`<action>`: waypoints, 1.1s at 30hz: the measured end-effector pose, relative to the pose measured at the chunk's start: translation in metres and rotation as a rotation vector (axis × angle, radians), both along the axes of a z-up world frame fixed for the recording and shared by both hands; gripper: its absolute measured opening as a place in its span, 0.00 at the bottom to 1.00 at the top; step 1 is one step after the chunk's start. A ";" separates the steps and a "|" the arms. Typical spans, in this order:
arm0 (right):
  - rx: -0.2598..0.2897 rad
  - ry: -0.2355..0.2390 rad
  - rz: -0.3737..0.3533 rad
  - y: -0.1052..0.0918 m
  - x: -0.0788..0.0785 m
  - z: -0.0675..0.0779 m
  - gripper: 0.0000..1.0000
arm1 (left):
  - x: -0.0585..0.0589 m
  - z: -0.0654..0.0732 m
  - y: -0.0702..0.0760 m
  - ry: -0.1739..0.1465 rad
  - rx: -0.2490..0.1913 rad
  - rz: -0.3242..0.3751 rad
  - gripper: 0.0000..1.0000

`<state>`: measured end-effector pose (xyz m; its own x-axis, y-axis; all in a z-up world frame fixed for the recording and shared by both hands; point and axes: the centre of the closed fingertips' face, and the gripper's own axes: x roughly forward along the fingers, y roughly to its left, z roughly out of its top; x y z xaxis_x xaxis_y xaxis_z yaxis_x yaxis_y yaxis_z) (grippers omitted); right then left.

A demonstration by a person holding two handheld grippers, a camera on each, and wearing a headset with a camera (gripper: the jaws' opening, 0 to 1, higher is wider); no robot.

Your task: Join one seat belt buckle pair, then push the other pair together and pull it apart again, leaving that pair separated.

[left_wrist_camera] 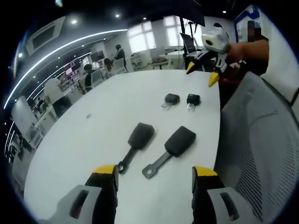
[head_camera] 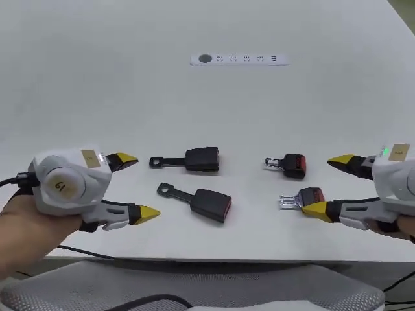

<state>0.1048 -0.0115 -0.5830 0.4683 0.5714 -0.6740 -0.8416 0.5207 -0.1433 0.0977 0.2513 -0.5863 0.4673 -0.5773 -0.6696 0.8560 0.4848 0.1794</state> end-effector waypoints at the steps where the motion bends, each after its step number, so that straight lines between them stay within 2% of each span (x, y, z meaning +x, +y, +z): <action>1: -0.001 0.000 0.003 0.000 0.002 -0.001 0.59 | 0.000 -0.001 -0.002 0.002 0.006 -0.011 0.65; 6: -0.028 0.004 0.032 0.003 0.005 -0.009 0.57 | 0.004 -0.015 -0.011 0.007 0.070 -0.087 0.64; 7: -0.036 0.005 0.040 0.003 0.006 -0.012 0.56 | 0.004 -0.018 -0.012 0.009 0.078 -0.097 0.63; 9: -0.044 0.013 0.049 0.003 0.007 -0.016 0.54 | 0.005 -0.027 -0.015 0.033 0.086 -0.108 0.62; 16: -0.080 0.044 0.089 0.003 0.007 -0.034 0.49 | 0.007 -0.047 -0.025 0.050 0.149 -0.191 0.54; 19: -0.124 0.047 0.125 0.000 0.006 -0.043 0.49 | 0.005 -0.053 -0.028 0.064 0.153 -0.220 0.50; 23: -0.144 0.062 0.137 -0.005 0.007 -0.050 0.47 | 0.003 -0.064 -0.032 0.082 0.186 -0.261 0.50; 28: -0.171 0.086 0.148 -0.012 0.010 -0.064 0.45 | 0.002 -0.073 -0.042 0.091 0.214 -0.315 0.51; 30: -0.181 0.096 0.156 -0.013 0.009 -0.066 0.44 | 0.004 -0.075 -0.046 0.083 0.233 -0.332 0.52; 33: -0.198 0.102 0.171 -0.014 0.011 -0.069 0.44 | 0.007 -0.074 -0.052 0.085 0.230 -0.339 0.52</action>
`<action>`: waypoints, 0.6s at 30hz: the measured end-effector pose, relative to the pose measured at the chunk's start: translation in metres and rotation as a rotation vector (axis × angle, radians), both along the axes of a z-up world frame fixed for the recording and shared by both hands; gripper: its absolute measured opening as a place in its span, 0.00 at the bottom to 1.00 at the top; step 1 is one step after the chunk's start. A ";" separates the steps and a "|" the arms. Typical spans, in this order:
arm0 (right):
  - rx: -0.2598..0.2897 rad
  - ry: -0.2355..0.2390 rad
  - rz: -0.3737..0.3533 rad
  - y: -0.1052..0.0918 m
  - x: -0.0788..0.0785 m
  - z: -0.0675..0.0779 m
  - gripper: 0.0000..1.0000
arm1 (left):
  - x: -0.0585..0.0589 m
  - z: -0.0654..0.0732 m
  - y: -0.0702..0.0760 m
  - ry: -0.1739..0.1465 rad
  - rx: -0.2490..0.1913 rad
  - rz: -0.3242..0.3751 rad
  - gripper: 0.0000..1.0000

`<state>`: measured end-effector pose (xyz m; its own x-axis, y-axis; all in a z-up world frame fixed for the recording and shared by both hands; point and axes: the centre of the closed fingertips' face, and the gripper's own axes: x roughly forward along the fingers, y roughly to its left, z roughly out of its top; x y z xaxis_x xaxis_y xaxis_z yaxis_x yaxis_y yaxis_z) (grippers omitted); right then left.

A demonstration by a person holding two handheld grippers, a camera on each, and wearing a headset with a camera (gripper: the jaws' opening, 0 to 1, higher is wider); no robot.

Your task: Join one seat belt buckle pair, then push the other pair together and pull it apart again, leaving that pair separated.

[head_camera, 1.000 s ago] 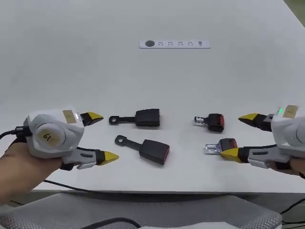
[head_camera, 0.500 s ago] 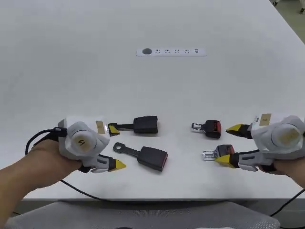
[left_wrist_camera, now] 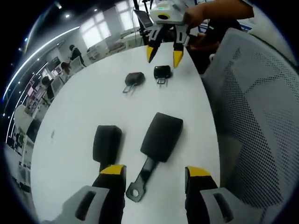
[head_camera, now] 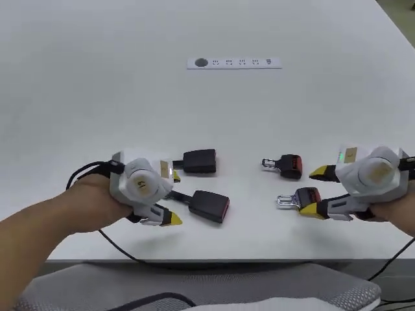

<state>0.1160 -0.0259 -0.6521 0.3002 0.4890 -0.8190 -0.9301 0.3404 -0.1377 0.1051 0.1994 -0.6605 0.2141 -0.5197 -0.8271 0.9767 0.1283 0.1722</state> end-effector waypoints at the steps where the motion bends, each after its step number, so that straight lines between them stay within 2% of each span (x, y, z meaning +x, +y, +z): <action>1: -0.004 0.006 0.008 0.000 0.000 -0.002 0.43 | 0.001 0.001 -0.003 0.001 -0.001 -0.007 0.51; 6: -0.034 0.041 0.040 -0.003 -0.001 -0.012 0.41 | 0.003 -0.005 -0.009 0.003 0.031 -0.058 0.49; 9: -0.053 0.050 0.054 -0.005 0.000 -0.018 0.41 | 0.003 -0.009 -0.013 0.018 0.026 -0.076 0.47; 14: -0.095 0.065 0.087 -0.008 -0.002 -0.021 0.41 | 0.003 -0.018 -0.015 0.004 0.072 -0.139 0.44; 18: -0.105 0.075 0.090 -0.009 -0.003 -0.023 0.41 | 0.005 -0.020 -0.016 -0.002 0.087 -0.159 0.43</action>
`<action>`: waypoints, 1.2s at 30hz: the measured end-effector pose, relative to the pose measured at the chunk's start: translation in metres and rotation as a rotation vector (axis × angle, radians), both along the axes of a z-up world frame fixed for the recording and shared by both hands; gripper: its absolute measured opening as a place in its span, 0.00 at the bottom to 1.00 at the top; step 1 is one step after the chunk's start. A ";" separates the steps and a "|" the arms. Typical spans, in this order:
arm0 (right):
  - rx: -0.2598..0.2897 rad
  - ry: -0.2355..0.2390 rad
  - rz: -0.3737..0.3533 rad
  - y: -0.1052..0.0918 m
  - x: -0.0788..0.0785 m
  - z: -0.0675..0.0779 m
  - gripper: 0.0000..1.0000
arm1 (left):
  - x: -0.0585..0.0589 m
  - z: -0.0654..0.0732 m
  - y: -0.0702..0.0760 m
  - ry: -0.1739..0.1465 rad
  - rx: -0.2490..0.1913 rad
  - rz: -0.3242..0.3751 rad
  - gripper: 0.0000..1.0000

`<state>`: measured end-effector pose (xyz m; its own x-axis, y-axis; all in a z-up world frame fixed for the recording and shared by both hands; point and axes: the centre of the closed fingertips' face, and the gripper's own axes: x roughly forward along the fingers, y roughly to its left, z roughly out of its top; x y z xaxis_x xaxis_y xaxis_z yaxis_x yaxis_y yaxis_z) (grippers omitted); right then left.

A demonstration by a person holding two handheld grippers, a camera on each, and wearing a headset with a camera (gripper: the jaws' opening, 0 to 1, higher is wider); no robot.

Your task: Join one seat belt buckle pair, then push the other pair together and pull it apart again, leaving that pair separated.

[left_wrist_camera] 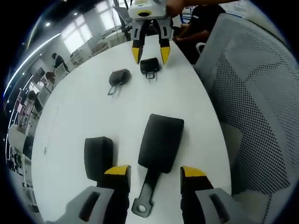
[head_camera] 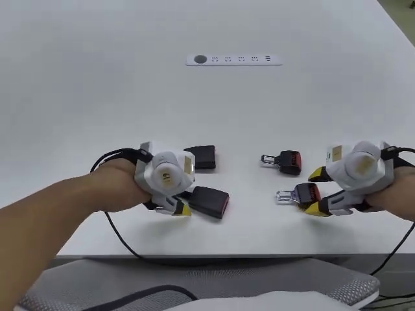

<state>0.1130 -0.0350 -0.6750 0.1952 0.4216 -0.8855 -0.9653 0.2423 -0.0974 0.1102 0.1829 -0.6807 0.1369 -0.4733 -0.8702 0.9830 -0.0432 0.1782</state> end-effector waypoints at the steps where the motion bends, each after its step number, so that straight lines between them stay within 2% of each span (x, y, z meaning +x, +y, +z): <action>1: -0.003 0.002 -0.001 -0.001 0.001 -0.001 0.41 | 0.002 -0.001 -0.001 -0.001 0.000 -0.001 0.43; 4: -0.004 0.011 -0.003 -0.002 0.001 -0.005 0.40 | 0.003 0.002 -0.007 -0.005 -0.014 -0.015 0.38; 8: -0.010 0.020 -0.001 -0.003 0.004 -0.010 0.40 | 0.002 -0.003 -0.010 0.001 -0.003 -0.036 0.37; 9: -0.010 0.022 0.000 -0.002 0.004 -0.011 0.40 | 0.001 -0.006 -0.010 0.005 0.007 -0.042 0.36; 10: -0.011 0.023 0.002 -0.002 0.004 -0.012 0.39 | 0.000 -0.005 -0.013 0.019 -0.007 -0.044 0.35; 11: -0.012 0.024 0.006 -0.002 0.005 -0.013 0.39 | 0.001 -0.005 -0.012 0.013 -0.002 -0.042 0.35; 21: -0.021 0.043 0.029 -0.002 0.006 -0.017 0.36 | 0.000 -0.005 -0.017 0.028 -0.001 -0.055 0.33; 31: 0.001 0.094 -0.023 -0.001 0.008 -0.023 0.35 | 0.000 -0.006 -0.017 0.069 -0.024 0.019 0.32; 36: 0.015 0.093 -0.020 -0.001 0.008 -0.022 0.35 | -0.001 -0.006 -0.017 0.082 -0.036 0.039 0.31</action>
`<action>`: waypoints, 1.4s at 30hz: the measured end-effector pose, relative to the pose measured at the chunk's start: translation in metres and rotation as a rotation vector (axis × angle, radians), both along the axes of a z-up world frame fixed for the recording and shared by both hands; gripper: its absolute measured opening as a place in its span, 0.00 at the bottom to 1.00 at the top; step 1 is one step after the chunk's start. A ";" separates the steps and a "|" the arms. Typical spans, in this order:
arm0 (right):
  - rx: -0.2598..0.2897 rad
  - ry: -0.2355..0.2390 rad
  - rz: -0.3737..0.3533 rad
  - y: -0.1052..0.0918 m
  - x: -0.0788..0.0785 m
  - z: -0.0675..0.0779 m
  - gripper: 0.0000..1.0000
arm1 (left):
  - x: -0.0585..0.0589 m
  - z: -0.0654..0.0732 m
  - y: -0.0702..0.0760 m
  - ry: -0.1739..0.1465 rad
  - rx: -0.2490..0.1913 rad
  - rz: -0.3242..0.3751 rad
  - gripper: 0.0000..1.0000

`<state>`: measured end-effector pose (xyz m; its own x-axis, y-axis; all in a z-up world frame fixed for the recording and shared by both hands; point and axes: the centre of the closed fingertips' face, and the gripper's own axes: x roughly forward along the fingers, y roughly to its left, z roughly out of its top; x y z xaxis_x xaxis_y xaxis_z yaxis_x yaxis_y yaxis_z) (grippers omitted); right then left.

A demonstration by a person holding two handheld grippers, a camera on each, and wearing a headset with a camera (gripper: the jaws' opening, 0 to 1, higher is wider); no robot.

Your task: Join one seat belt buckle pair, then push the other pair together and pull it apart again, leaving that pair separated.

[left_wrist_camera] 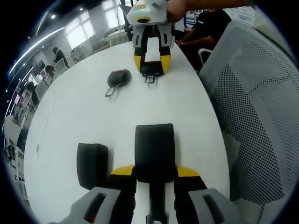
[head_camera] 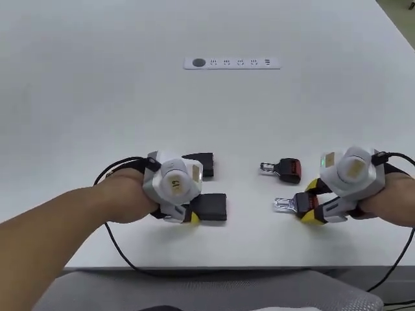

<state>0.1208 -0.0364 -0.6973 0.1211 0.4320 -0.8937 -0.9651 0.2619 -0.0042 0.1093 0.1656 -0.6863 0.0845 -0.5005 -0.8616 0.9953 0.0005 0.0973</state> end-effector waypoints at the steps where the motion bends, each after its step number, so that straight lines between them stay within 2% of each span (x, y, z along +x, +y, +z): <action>1: 0.004 -0.002 0.004 0.000 -0.001 0.001 0.35 | 0.000 0.000 0.000 0.000 0.000 0.000 0.31; 8: 0.008 0.000 0.001 0.001 -0.001 0.002 0.35 | 0.000 -0.001 0.000 0.007 0.000 0.007 0.31; 12: -0.012 0.001 -0.002 0.001 0.000 0.001 0.35 | 0.000 0.000 0.000 0.012 0.005 0.013 0.31; 15: 0.022 -0.003 -0.011 0.011 -0.003 0.002 0.35 | 0.001 -0.002 0.001 0.015 0.009 0.015 0.31; 27: 0.072 -0.038 0.000 0.054 -0.007 0.004 0.35 | 0.000 -0.002 0.002 0.018 0.014 0.020 0.31; 34: 0.089 -0.062 0.002 0.082 -0.009 0.005 0.35 | 0.001 -0.002 0.002 0.017 0.013 0.024 0.31; 42: 0.096 -0.073 0.014 0.103 -0.010 0.006 0.35 | 0.001 -0.002 0.002 0.015 0.017 0.034 0.31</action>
